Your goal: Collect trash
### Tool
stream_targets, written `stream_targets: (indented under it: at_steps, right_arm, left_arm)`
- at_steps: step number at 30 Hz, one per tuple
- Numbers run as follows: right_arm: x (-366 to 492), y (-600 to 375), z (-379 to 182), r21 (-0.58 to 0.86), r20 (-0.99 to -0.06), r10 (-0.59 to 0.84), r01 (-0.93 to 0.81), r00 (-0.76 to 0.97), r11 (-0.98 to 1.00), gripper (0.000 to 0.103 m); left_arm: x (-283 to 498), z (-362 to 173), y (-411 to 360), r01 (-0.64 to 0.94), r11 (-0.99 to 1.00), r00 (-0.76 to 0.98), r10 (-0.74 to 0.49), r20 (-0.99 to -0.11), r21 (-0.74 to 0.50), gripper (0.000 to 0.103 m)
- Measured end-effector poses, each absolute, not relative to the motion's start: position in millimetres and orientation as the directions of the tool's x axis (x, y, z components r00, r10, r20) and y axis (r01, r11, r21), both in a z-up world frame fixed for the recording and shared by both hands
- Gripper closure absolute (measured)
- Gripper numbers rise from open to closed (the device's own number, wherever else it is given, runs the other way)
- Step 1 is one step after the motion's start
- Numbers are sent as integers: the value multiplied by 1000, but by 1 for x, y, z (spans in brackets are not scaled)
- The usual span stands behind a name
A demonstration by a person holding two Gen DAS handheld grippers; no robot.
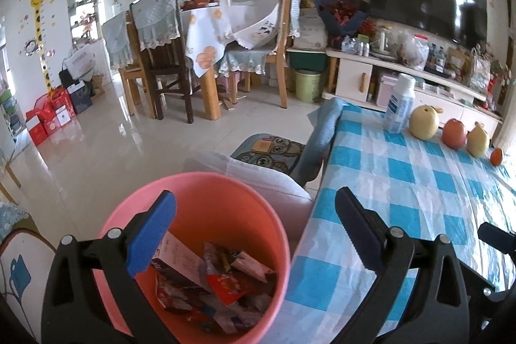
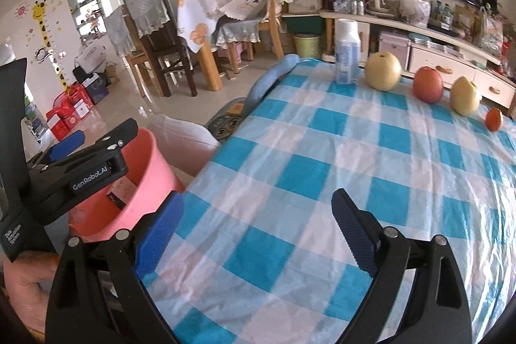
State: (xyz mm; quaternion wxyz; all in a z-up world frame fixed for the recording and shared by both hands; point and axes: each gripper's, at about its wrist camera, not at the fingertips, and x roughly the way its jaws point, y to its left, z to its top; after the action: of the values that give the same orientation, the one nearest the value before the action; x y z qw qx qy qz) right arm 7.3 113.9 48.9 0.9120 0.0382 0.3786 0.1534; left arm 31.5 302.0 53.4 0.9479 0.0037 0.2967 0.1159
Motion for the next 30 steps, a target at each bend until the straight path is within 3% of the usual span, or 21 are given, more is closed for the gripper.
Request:
stream_targets:
  at_steps: [30]
  right_arm:
    - [-43, -16, 75, 83, -620, 114, -80, 776, 993, 10]
  left_arm:
    - [14, 45, 155, 69, 997, 816, -31, -578, 43, 4]
